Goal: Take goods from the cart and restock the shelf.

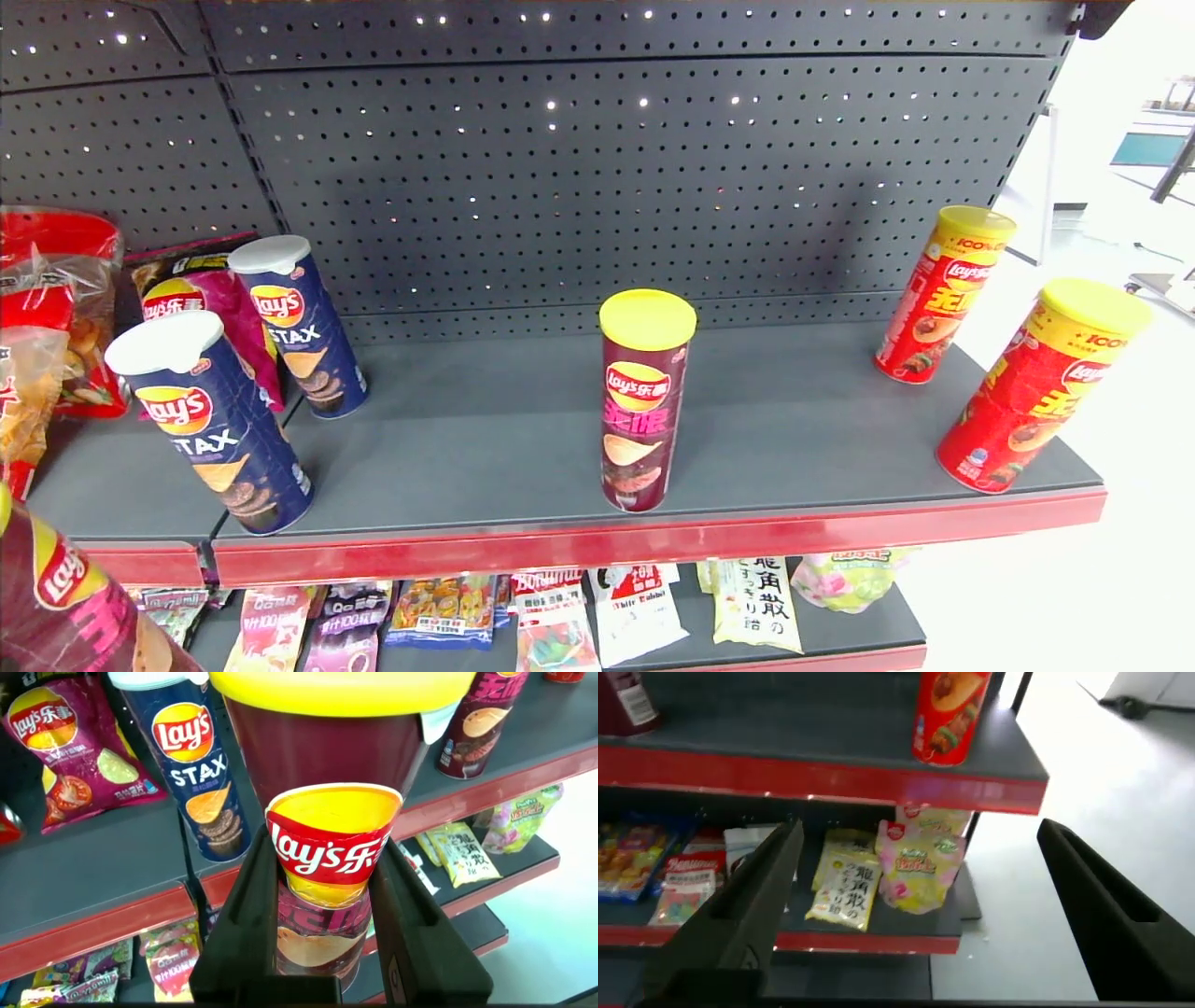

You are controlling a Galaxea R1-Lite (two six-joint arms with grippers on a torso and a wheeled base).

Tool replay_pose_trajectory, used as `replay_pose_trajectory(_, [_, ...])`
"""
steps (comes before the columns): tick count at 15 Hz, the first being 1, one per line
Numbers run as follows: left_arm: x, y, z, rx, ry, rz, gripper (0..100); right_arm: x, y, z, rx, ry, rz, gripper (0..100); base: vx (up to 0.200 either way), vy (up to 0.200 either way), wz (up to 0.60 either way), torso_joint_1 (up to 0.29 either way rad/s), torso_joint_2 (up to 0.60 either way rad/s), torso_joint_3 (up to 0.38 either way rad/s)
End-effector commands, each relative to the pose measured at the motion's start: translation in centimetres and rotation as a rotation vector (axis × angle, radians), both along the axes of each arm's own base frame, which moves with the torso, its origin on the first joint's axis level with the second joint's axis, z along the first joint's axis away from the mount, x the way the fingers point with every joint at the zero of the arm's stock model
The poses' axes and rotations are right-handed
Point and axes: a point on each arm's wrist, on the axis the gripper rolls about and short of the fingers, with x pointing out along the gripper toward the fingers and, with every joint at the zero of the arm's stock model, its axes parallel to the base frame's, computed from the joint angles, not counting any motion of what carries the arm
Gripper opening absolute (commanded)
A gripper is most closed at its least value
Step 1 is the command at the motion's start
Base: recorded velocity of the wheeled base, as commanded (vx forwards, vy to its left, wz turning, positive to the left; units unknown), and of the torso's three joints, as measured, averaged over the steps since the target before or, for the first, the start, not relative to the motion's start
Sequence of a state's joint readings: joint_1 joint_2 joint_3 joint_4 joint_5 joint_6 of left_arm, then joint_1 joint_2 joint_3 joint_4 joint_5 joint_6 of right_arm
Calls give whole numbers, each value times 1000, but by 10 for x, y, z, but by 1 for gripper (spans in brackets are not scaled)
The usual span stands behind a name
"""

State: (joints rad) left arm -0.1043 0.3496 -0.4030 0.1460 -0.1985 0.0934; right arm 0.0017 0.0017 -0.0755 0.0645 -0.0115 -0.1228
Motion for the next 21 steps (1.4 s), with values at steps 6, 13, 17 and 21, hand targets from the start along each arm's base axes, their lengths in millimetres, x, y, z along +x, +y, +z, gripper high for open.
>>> replay_pose_trajectory(6, [-4,0,1,-8,-25,4,0,4,0,-7,17,-19,-13,100,0,0,0,0,0,0])
replay_pose_trajectory(13, [-10,1,0,-36,-47,4,0,5,-1,-7,95,-34,-54,100,0,0,0,0,0,0])
replay_pose_trajectory(17, [-10,1,0,-35,-46,1,0,4,3,-8,91,-10,126,100,0,0,0,0,0,0])
replay_pose_trajectory(21, [-12,1,0,-38,-61,5,0,6,-1,-14,144,3,-29,100,0,0,0,0,0,0])
